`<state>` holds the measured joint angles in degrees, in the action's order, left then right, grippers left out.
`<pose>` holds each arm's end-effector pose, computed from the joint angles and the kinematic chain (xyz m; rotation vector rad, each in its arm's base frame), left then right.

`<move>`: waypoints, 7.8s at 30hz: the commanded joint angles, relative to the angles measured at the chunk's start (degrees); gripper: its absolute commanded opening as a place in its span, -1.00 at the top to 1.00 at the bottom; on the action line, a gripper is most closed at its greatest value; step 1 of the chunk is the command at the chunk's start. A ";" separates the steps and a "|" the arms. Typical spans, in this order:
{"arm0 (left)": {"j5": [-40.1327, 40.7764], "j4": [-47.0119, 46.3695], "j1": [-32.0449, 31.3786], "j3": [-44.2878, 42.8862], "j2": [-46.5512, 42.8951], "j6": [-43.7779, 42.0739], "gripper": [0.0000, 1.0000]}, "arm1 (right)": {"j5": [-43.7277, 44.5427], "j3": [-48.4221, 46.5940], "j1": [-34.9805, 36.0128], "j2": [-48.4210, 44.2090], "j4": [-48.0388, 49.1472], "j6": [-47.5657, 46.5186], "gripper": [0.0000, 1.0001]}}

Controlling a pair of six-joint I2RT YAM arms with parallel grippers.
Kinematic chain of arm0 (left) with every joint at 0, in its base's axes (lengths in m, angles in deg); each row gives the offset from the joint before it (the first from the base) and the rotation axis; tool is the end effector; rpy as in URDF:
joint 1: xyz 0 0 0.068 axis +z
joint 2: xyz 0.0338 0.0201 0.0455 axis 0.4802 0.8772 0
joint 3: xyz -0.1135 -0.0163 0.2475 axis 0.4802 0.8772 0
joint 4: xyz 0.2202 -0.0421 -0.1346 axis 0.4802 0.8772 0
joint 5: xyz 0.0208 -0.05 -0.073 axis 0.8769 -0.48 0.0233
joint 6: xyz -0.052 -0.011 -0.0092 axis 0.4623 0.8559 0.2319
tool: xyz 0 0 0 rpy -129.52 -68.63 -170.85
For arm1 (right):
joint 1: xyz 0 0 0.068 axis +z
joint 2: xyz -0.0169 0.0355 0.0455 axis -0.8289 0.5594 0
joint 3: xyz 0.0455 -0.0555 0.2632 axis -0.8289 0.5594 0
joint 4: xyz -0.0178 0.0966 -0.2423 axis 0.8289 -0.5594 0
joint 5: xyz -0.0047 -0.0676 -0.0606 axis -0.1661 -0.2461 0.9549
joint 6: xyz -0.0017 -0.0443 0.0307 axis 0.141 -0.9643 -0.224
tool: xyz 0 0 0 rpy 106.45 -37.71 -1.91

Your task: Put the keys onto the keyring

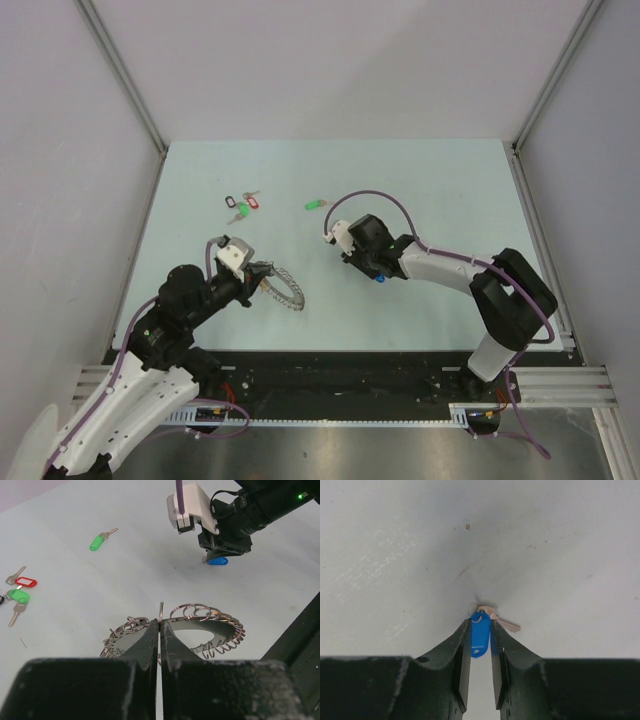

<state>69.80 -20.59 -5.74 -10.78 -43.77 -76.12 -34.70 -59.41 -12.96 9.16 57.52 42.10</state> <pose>0.0984 -0.0726 0.2990 0.6476 1.7171 -0.5132 0.2479 0.2260 0.1860 -1.2909 2.1660 0.0183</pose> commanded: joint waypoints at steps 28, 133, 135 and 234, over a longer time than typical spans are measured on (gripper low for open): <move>-0.77 -2.64 0.33 -0.90 0.48 -0.83 0.99 | -1.93 -0.51 -0.84 4.45 2.82 -3.09 1.00; -1.83 -2.46 0.33 -0.90 0.83 -1.01 0.99 | -8.61 -17.30 -9.45 18.68 -1.22 -4.76 0.49; -1.83 -2.55 0.33 -0.90 0.92 -1.01 0.99 | -8.35 -17.30 -9.36 18.77 -2.10 -4.41 0.49; -2.18 -2.64 0.33 -0.90 0.57 -0.75 0.99 | 2.20 12.14 0.22 -3.90 10.91 29.70 0.99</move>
<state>68.84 -20.57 -5.74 -10.78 -42.92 -76.51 -32.88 -47.85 -12.85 5.01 67.27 71.61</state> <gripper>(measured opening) 0.008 0.062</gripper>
